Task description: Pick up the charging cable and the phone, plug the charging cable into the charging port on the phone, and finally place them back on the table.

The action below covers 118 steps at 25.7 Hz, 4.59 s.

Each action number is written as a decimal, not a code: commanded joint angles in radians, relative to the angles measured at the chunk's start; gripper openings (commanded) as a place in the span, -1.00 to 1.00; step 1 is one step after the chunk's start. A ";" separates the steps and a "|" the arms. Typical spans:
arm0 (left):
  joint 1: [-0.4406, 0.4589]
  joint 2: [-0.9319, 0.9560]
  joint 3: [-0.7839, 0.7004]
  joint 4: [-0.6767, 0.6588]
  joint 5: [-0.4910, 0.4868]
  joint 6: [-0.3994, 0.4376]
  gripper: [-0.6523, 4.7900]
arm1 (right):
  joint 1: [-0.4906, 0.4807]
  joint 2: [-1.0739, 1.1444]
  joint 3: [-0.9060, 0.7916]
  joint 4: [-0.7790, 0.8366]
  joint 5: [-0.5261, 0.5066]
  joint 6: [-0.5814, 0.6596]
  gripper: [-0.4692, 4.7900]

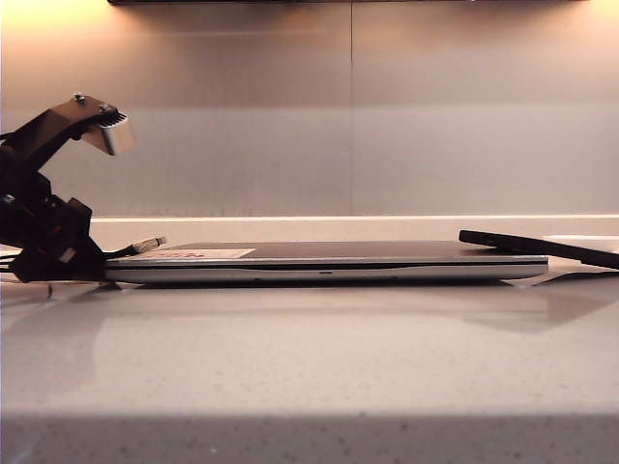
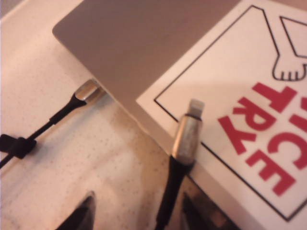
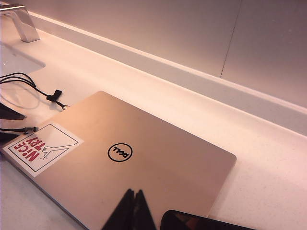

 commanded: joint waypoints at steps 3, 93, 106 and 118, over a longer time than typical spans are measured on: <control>0.000 0.044 0.003 0.037 0.001 -0.008 0.04 | 0.001 -0.002 0.005 0.014 0.003 -0.003 -0.84; -0.003 -0.274 0.188 -0.294 0.000 -0.471 -0.78 | -0.351 0.632 -0.209 0.429 -0.163 1.375 0.30; -0.003 -0.274 0.188 -0.294 0.000 -0.471 -0.78 | -0.351 0.647 -0.209 0.429 -0.149 1.293 -0.84; -0.003 -0.274 0.188 -0.295 0.000 -0.467 -0.78 | -0.351 0.513 0.020 0.166 -0.164 0.905 -0.84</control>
